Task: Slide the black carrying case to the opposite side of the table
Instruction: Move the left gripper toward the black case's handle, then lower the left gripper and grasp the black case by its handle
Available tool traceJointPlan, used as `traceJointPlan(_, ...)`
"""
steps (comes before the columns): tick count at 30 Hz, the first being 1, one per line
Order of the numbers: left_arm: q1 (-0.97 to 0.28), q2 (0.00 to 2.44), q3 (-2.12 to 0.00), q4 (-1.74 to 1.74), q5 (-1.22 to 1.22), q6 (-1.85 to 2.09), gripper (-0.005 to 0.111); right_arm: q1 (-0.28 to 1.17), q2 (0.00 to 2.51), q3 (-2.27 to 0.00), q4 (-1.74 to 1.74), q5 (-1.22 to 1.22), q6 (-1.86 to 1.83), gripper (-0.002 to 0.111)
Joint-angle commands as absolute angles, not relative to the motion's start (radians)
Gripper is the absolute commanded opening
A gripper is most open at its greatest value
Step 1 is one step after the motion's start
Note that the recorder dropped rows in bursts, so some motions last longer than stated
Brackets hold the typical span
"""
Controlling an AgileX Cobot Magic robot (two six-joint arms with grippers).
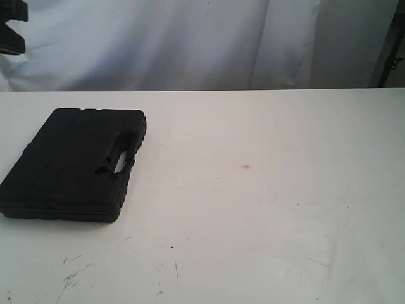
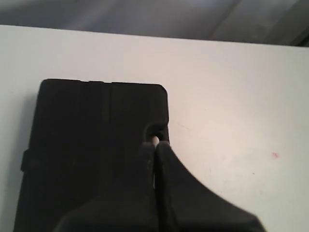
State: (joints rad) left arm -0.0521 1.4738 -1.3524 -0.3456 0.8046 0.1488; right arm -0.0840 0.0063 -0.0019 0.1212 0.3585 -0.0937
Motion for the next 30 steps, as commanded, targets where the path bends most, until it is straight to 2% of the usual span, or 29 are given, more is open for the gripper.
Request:
traceJointPlan(1,-0.109,1.580,-1.444,-0.330,0.872,0.128,0.000,-0.092,0.000,0.000,0.122,0.347,-0.098,0.000)
traceJointPlan(15,-0.244,1.830,-1.551,-0.191,0.921,-0.079,0.001,-0.092,0.000,0.000,0.122,0.347,-0.098,0.000)
traceJointPlan(19,-0.273,1.884,-1.562,-0.194,0.924,-0.097,0.011,-0.092,0.000,0.000,0.122,0.347,-0.098,0.000)
traceJointPlan(30,-0.280,1.987,-1.609,-0.263,0.942,-0.068,0.056,-0.092,0.000,0.000,0.122,0.347,-0.098,0.000)
